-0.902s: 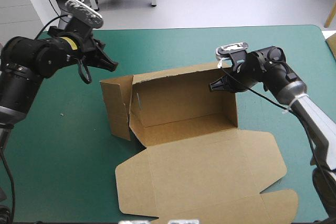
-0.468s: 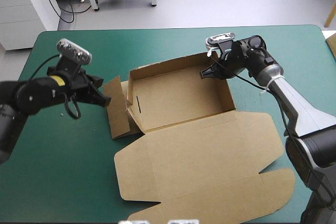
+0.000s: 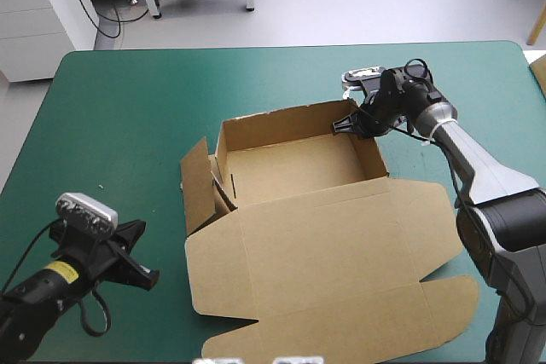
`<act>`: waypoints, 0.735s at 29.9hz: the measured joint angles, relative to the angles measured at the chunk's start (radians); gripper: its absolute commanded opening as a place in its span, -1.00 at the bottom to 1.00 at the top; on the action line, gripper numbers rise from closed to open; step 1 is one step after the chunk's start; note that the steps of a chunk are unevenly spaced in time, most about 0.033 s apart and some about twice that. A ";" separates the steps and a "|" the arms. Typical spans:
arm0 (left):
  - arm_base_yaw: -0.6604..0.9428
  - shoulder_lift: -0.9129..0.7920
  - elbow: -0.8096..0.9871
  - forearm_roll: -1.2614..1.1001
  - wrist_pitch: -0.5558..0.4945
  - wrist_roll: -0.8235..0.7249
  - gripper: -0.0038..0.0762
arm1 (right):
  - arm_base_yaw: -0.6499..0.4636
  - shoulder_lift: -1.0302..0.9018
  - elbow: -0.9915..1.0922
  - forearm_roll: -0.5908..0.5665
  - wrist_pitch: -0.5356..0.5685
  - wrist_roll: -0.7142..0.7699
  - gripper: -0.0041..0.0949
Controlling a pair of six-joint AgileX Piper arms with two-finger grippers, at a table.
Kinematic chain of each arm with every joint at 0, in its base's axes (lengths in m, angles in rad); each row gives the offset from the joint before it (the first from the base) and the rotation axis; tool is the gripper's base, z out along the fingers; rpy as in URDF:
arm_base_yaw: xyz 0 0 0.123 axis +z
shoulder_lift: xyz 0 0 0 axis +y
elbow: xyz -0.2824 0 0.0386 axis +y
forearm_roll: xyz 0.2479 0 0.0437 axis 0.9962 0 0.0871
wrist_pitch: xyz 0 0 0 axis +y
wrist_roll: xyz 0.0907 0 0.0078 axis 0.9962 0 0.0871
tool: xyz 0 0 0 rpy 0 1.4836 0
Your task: Fold the box
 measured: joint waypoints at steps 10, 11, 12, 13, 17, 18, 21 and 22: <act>0.000 -0.256 0.133 0.124 0.024 -0.127 -0.92 | -0.005 0.007 -0.018 0.006 0.016 -0.017 -0.58; 0.000 -0.264 0.139 0.139 0.026 -0.143 -0.92 | -0.005 0.011 -0.028 0.005 0.032 -0.024 -0.49; 0.000 -0.269 0.144 0.151 0.030 -0.157 -0.92 | -0.005 0.017 -0.038 -0.003 0.060 -0.028 -0.43; 0.000 -0.270 0.146 0.156 0.032 -0.167 -0.92 | -0.005 0.024 -0.047 -0.011 0.087 -0.032 -0.36; 0.000 -0.274 0.149 0.168 0.032 -0.183 -0.92 | -0.007 0.038 -0.111 -0.033 0.167 -0.037 -0.19; 0.000 -0.274 0.149 0.168 0.032 -0.184 -0.92 | -0.007 0.037 -0.130 -0.034 0.173 -0.037 -0.17; 0.000 -0.274 0.149 0.169 0.032 -0.185 -0.92 | -0.007 0.013 -0.161 -0.031 0.178 -0.037 -0.12; 0.000 -0.274 0.149 0.169 0.034 -0.185 -0.92 | -0.007 -0.004 -0.164 -0.031 0.180 -0.037 -0.09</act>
